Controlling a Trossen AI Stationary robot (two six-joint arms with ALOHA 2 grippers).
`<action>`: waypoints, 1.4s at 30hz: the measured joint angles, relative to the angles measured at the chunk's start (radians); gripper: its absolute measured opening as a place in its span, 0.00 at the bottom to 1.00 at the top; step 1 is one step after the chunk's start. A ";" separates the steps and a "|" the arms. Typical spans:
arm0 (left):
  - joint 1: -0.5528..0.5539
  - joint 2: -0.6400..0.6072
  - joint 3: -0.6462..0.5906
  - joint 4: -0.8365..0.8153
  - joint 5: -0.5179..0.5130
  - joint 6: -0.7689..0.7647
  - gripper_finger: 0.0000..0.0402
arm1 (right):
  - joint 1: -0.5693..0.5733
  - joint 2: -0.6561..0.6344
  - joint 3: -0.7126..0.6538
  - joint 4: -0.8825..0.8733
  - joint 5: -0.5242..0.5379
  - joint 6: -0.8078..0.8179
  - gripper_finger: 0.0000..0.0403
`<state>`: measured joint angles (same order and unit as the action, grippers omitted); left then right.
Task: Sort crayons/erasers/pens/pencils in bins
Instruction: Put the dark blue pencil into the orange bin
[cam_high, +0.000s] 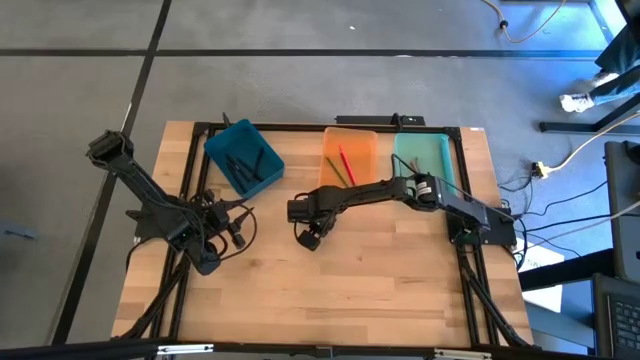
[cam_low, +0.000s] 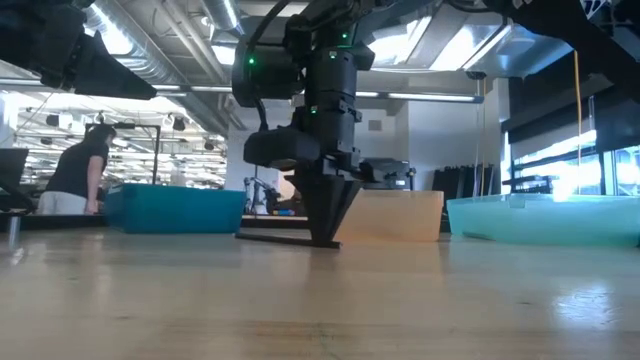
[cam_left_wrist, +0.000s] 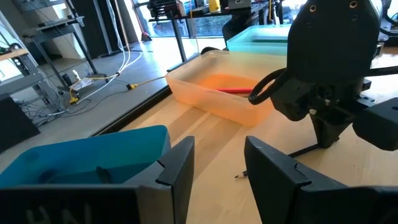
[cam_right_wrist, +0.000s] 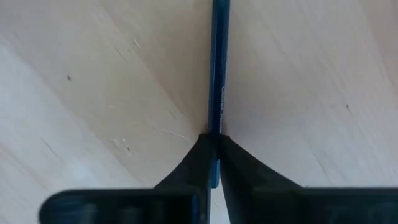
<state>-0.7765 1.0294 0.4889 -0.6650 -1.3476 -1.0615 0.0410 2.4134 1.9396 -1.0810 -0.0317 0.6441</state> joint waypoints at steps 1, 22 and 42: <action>0.000 0.000 0.000 0.000 0.000 0.000 0.34 | 0.000 0.000 0.000 0.000 0.001 -0.006 0.05; -0.001 0.000 0.000 0.000 0.016 0.018 0.34 | -0.079 -0.090 0.343 -0.396 0.294 -0.070 0.04; 0.000 0.000 0.000 0.002 0.026 0.022 0.34 | -0.279 -0.234 -0.224 -0.192 0.387 0.026 0.04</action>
<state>-0.7769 1.0294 0.4889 -0.6632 -1.3212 -1.0398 -0.2377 2.1792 1.7155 -1.2731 0.3558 0.6706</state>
